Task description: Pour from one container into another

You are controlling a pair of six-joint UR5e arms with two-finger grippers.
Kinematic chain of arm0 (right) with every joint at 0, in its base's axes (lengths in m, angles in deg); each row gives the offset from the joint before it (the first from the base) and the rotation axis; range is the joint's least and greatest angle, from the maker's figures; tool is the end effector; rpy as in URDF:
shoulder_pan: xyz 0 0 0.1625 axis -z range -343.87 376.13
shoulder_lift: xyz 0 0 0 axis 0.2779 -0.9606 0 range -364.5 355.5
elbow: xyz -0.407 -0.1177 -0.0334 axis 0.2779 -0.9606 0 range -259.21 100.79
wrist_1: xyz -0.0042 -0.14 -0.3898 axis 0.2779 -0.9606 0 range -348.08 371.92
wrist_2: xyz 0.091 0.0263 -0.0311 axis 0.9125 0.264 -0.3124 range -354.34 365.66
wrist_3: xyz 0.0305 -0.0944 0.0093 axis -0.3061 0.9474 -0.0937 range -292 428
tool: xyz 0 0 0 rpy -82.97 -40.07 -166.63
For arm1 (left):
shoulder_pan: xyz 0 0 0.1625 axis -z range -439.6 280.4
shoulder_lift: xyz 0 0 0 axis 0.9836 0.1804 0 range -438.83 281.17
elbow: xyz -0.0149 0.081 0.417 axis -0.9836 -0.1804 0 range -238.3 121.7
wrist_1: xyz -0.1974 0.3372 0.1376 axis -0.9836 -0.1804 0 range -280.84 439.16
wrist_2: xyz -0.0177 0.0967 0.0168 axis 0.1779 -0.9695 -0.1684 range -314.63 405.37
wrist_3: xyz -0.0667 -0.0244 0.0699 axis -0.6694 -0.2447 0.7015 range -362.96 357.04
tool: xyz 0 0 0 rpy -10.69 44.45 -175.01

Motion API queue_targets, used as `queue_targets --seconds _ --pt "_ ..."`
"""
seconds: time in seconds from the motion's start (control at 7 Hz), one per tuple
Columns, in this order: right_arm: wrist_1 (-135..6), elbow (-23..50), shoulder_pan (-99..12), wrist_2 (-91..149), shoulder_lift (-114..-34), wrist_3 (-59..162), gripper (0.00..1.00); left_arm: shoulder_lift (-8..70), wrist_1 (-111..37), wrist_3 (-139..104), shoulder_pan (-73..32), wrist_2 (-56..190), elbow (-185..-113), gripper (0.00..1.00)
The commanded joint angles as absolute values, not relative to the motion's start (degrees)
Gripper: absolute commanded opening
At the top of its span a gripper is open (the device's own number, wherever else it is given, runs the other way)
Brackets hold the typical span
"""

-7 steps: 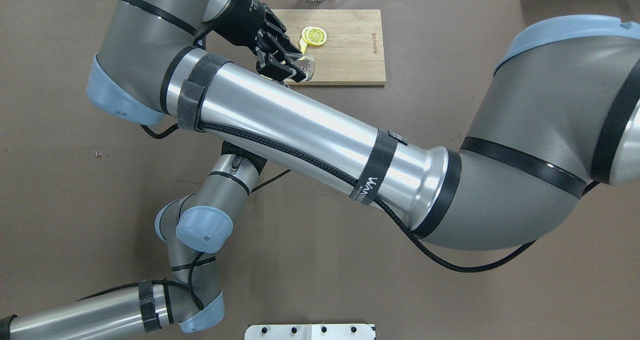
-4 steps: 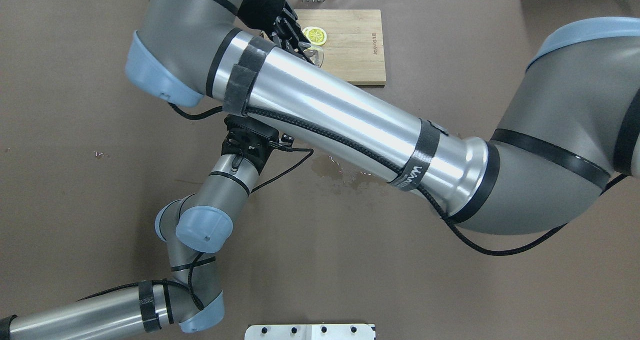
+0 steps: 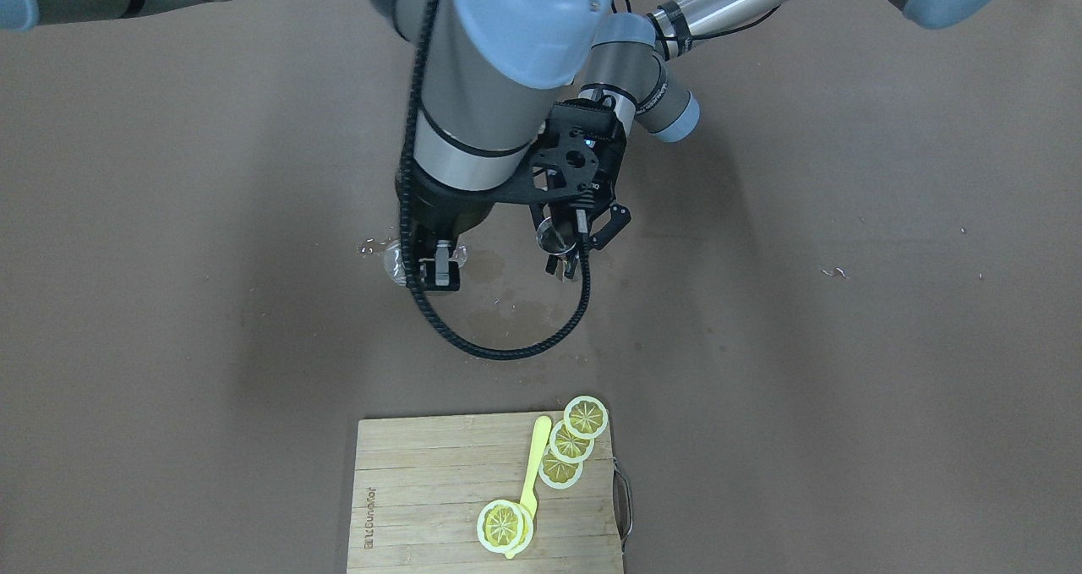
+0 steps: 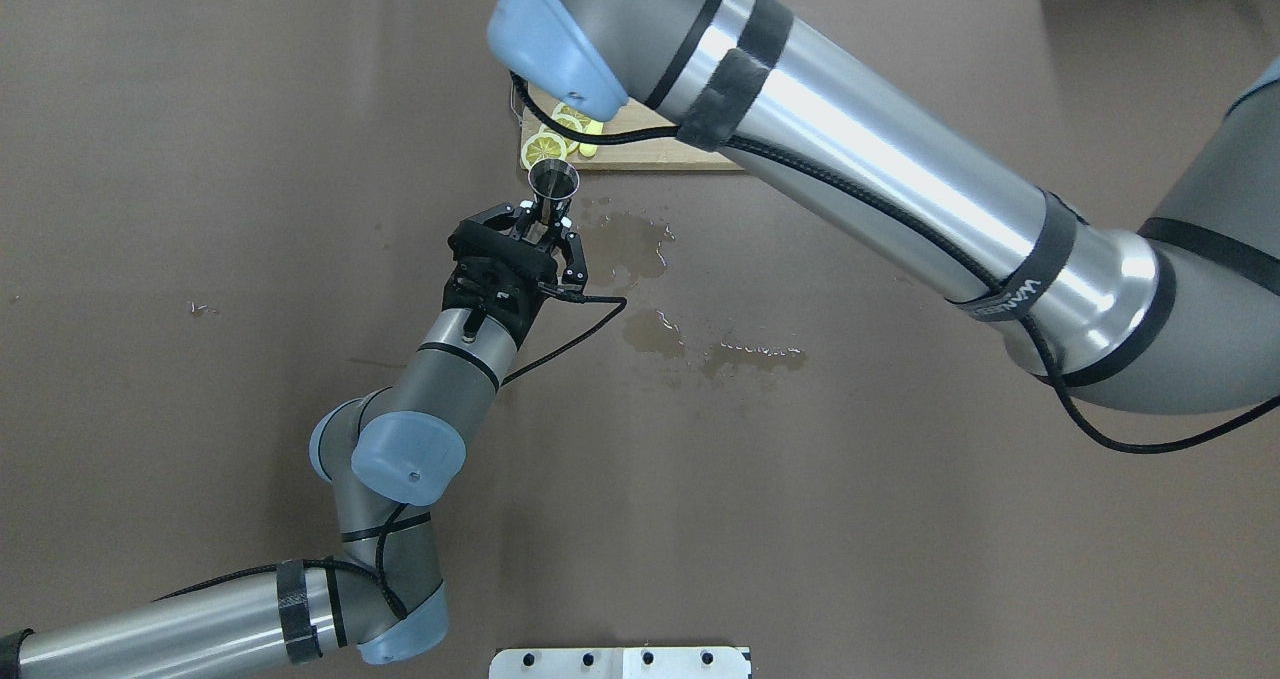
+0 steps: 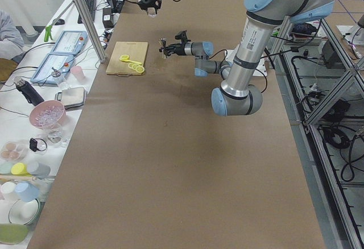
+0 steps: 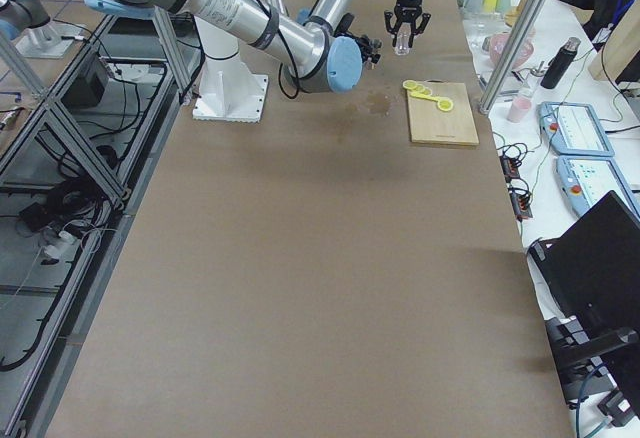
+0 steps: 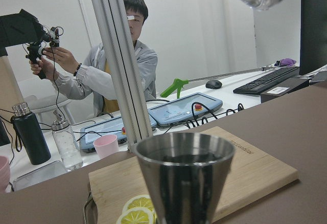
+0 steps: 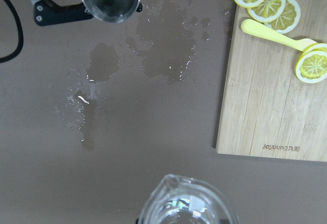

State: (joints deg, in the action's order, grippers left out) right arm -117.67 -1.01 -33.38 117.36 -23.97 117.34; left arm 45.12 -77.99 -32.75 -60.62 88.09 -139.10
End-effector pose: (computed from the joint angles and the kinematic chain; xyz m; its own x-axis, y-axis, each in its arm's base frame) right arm -0.3998 -0.6169 0.0236 -0.0561 -0.9982 -0.0211 0.8760 -0.0594 0.4786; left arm 0.5548 -0.4093 0.2490 0.7785 0.3547 -0.5178 0.4819 0.1907 0.8552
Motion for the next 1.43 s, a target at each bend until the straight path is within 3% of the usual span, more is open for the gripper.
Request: queue_targets --seconds 0.0,0.43,0.86,1.29 --pt "-116.6 12.6 -37.5 122.9 -35.2 118.2 0.00 45.1 -77.9 -32.8 -60.6 88.1 -139.1 0.00" --pt "-106.9 24.5 -40.2 130.6 -51.0 117.9 0.00 45.0 -78.2 -32.8 -60.4 88.0 -139.2 0.00" --pt "-93.4 25.6 -41.3 140.6 -60.4 115.7 0.00 40.6 -86.5 -30.1 -60.0 88.2 -139.6 0.00" --pt "-66.0 25.6 -42.2 150.3 -76.3 106.3 0.00 36.6 -98.6 -19.2 -59.9 88.2 -140.0 0.00"
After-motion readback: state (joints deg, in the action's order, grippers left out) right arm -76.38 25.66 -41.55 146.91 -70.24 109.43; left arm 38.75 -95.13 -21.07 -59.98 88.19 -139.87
